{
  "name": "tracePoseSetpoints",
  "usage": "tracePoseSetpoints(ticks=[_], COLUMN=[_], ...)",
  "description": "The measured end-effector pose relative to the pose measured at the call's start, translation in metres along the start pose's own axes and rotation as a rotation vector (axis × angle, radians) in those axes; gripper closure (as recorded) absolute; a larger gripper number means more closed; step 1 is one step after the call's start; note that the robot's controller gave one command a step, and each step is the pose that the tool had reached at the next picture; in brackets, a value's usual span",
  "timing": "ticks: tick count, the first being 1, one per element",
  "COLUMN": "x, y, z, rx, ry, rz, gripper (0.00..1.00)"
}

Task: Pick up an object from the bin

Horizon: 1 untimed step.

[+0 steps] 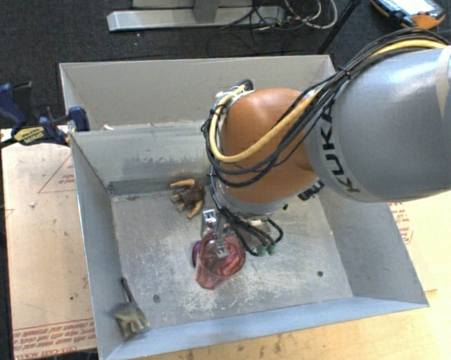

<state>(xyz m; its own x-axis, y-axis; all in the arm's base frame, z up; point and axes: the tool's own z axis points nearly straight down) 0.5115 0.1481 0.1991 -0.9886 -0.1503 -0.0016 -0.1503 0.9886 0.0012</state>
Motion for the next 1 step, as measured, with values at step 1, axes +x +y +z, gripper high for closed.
tracePoseSetpoints(ticks=[1], x=[0.0033], y=[-0.0105], z=[-0.041], rx=[0.0], ry=[0.006], rz=[-0.06], gripper=[1.0])
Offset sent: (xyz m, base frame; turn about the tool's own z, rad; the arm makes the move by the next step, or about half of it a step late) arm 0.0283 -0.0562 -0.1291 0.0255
